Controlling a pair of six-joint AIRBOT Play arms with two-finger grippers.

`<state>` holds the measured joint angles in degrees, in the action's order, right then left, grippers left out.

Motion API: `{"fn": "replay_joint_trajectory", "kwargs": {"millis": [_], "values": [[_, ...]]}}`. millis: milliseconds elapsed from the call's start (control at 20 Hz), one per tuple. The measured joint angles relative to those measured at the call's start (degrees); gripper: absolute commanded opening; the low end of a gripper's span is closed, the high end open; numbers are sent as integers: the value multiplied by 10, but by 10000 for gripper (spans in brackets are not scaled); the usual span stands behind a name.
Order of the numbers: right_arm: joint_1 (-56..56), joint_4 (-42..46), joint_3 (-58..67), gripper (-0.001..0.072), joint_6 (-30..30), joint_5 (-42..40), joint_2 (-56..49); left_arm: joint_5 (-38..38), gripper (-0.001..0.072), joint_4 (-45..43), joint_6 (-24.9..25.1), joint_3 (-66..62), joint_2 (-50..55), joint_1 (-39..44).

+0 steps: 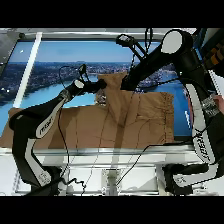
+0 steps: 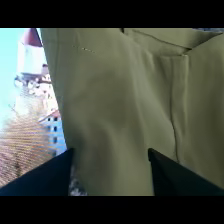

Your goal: Fold the clothes and pants, and hang the long-sleeved shirts on hangers.

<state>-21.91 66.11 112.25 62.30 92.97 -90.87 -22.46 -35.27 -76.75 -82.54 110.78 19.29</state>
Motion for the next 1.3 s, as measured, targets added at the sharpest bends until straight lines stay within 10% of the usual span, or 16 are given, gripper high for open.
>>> {"fn": "replay_joint_trajectory", "kwargs": {"millis": [200, 500, 1300], "values": [[0, 0, 0, 490, 9, 12, 0, 4, 19, -1, -24, -8, 14, 5], [0, 11, 0, 369, 11, 13, 0, 14, 16, -1, -33, -34, 2, 2], [16, 91, 0, 370, 24, -27, 0, 138, 17, -269, -34, -43, -283, -117]]}}
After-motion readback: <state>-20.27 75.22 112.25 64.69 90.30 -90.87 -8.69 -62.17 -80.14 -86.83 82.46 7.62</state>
